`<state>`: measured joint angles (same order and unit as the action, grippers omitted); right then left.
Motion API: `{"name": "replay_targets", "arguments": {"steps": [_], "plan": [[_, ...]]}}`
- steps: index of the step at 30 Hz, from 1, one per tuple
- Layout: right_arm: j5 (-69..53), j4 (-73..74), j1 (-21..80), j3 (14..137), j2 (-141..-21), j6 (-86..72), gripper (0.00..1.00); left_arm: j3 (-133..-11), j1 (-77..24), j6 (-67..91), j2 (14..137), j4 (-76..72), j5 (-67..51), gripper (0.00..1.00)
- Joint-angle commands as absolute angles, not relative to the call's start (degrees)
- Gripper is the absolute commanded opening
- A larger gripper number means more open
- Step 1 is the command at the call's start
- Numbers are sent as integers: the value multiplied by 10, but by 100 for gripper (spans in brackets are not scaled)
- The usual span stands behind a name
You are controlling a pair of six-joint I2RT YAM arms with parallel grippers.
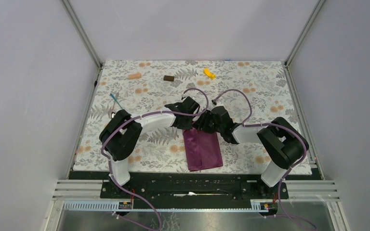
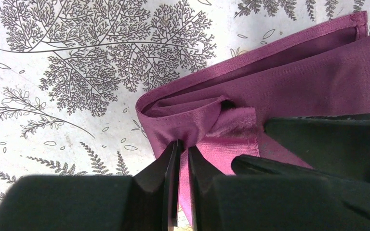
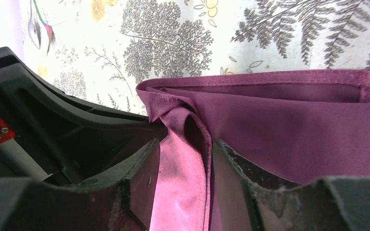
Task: Fold the napkin into a case and place the utensils inside
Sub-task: Smooth out the 2/3-rectangle-folded napkin at the center of the board.
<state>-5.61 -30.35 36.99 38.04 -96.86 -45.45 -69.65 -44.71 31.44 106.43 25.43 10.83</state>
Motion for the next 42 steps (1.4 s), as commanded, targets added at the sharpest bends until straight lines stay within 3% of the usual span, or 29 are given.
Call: {"name": "replay_targets", "arguments": {"steps": [1,5,10,15,19,24,35,42], "plan": [[-69,-293,354,393,-947,-428,53,-707,-450,311,1065,227,109,17],[-96,-297,332,397,-942,-439,56,-690,-449,313,1054,211,107,22],[-144,-307,315,411,-941,-469,42,-662,-448,313,1036,179,101,28],[-167,-303,313,438,-953,-479,40,-648,-445,312,1036,163,92,28],[-206,-319,313,470,-1001,-506,21,-627,-444,313,1022,136,86,27],[-242,-359,312,487,-1049,-539,10,-615,-444,314,1015,130,88,27],[-254,-391,314,474,-1085,-543,7,-603,-443,315,1013,116,84,29],[-253,-406,285,468,-1129,-479,7,-603,-441,313,993,123,62,40]]}}
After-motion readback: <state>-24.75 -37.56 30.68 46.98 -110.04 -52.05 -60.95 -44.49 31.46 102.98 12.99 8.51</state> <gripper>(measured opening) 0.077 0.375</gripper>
